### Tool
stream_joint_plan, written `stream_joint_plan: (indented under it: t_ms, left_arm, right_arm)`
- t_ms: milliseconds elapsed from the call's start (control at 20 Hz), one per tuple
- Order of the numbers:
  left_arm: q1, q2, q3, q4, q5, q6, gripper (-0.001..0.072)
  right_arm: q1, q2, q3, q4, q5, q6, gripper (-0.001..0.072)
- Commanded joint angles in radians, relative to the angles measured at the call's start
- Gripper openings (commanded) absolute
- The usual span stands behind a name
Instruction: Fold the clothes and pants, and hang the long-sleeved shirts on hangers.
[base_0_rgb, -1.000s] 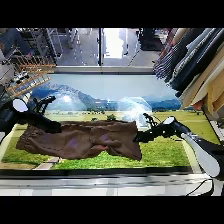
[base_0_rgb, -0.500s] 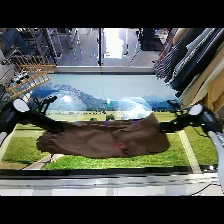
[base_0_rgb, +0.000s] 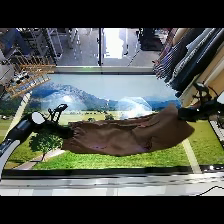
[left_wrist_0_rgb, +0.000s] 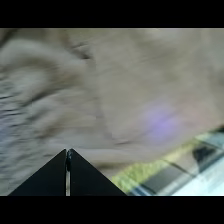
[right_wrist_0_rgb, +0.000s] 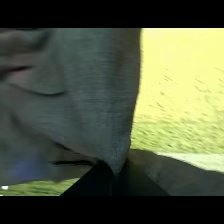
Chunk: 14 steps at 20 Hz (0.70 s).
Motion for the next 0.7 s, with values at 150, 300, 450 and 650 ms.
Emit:
stream_joint_plan:
  t_ms: [150,300,450,650]
  left_arm:
    - [-0.005,-0.091,-0.051,-0.004,0.109,0.030,0.0010]
    - [0.010,-0.048,-0.023,-0.009,0.091,0.029,0.0009]
    - [0.059,0.123,0.083,-0.056,-0.047,0.029,0.0010]
    - [0.145,0.311,0.113,-0.053,-0.142,0.025,0.0010]
  right_arm:
    - [0.455,-0.015,0.072,0.110,-0.151,0.298,0.0013]
    - [0.741,-0.092,0.071,0.033,-0.363,0.466,0.0013]
    - [0.933,-0.233,0.072,0.055,-0.566,0.522,0.0013]
    - [1.098,-0.461,0.142,0.132,-0.785,0.492,0.0013]
